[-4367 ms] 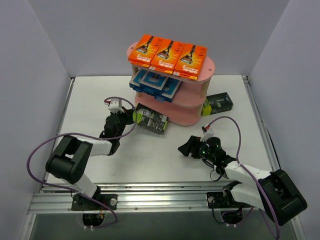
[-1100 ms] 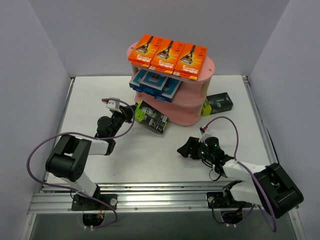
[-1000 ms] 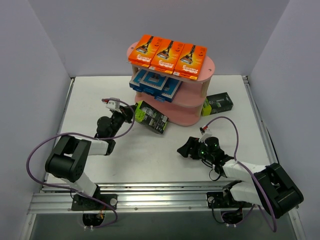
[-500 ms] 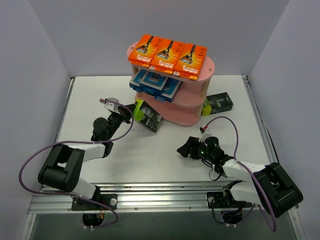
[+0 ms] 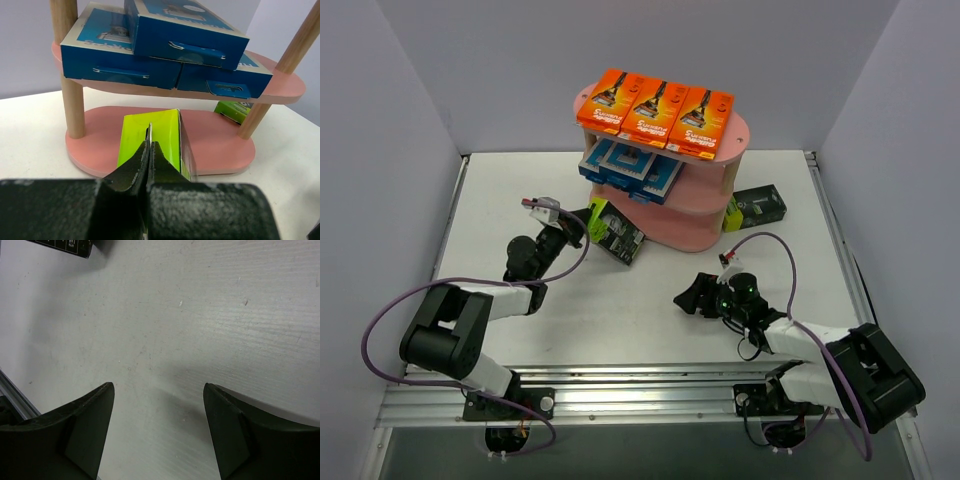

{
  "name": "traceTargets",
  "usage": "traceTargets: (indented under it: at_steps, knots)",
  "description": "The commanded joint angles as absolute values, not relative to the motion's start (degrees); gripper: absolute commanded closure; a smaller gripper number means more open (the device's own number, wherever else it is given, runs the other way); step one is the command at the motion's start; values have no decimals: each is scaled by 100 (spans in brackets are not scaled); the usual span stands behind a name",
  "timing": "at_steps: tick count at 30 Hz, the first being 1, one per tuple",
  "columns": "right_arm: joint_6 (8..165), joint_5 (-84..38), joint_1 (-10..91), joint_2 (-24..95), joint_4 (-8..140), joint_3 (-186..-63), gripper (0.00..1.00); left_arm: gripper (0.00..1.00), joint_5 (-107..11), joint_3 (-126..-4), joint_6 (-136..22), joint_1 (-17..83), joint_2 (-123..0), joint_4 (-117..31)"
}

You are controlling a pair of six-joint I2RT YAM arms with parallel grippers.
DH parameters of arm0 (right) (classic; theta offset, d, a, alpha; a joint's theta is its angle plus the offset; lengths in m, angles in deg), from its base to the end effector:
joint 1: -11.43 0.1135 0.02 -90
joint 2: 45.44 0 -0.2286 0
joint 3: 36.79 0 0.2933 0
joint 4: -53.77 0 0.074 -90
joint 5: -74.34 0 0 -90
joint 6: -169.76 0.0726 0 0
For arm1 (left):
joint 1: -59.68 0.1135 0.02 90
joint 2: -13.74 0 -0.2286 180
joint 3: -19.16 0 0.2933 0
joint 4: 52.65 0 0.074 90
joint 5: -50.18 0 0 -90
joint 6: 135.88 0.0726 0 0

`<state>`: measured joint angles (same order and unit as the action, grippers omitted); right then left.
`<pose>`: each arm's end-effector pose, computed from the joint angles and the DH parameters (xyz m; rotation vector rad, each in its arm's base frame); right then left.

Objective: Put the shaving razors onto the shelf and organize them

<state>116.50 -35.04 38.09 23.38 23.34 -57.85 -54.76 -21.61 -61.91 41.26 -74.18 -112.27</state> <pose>0.2310 0.1429 0.0671 -0.0740 1.9994 1.0557 0.3280 -0.1290 0.1580 0.2532 1.3703 -0.6794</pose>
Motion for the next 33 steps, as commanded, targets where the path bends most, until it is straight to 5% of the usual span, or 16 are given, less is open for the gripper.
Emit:
traceTargets:
  at_steps: [1,25,33]
  knots:
    - [11536,-3518,3806,2417,2295,-5949,32,98,-5284,-2313,-6248,4139,-7292,-11030]
    - [11676,-3316,3815,2259,2278,-5905,32,98,-3446,-2683,-7602,4271,-8487,-9666]
    - [12370,-3131,3876,3145,768,-6010,27,98,-3744,-2657,-7830,4280,-8734,-9517]
